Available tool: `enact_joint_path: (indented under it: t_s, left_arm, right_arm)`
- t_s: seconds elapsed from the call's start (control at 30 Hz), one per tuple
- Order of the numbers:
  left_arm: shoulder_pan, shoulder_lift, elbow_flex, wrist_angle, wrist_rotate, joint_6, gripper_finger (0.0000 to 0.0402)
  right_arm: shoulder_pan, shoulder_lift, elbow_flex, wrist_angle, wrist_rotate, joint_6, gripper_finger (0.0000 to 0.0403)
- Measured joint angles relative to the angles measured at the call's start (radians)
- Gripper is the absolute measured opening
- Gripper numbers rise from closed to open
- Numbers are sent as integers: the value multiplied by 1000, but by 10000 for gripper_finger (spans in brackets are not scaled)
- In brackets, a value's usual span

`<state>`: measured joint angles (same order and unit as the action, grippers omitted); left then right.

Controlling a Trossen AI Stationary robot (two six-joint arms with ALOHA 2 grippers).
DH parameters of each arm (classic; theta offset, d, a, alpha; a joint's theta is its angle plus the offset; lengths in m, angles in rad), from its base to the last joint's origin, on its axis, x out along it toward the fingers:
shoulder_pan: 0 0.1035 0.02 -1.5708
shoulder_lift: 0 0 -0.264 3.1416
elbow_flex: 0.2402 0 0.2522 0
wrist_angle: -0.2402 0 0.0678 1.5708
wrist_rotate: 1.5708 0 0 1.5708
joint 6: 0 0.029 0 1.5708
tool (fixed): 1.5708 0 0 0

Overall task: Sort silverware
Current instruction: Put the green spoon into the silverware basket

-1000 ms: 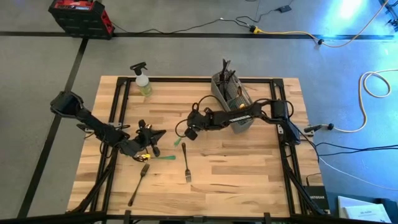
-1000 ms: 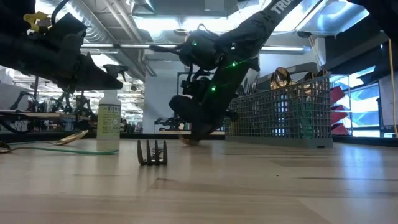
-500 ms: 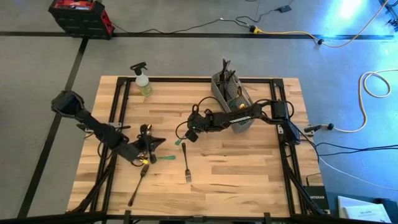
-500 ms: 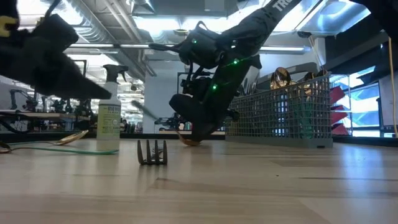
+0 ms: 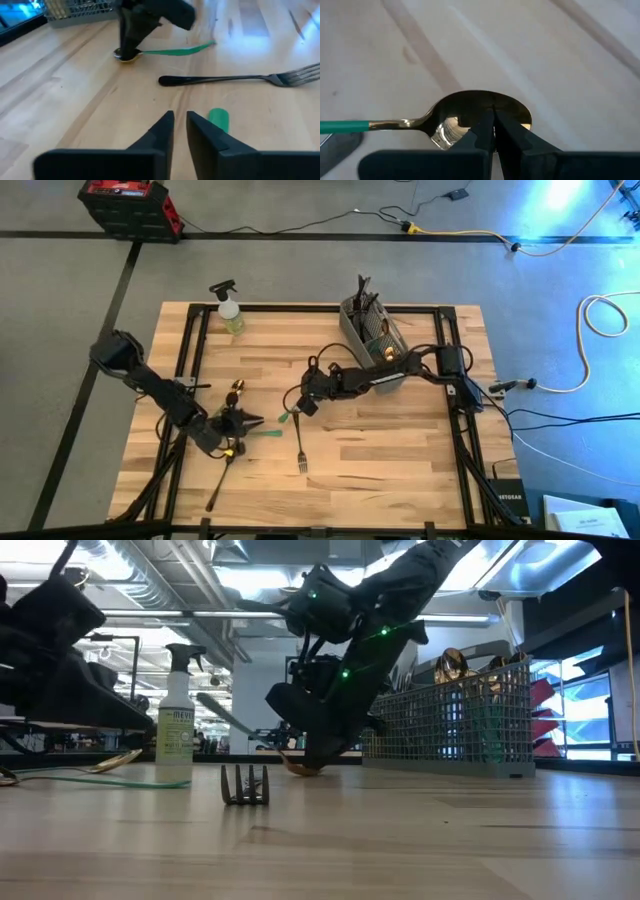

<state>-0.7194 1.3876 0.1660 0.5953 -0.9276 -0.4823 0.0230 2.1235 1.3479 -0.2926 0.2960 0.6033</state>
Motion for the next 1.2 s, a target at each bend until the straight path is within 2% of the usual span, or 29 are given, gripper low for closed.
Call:
enact_joint_path:
  t_s: [0.23,0.4,0.6,0.73,0.97,1.2]
  left_arm:
    - [0,11,12,85,25,55,122]
    - [-1,21,66,99,108,173,179]
    - [-1,64,110,95,73,372,239]
    - [3,86,132,95,17,533,255]
    - [67,180,234,97,42,875,258]
    - [148,298,321,87,51,998,258]
  right_arm:
    - [26,0,0,-21,47,38,0]
    - [24,0,-1,-23,51,44,0]
    - [24,0,-1,-23,51,38,0]
    - [24,0,-1,-22,51,27,0]
    - [23,0,-2,-17,51,26,0]
    - [23,0,-2,-17,51,21,0]
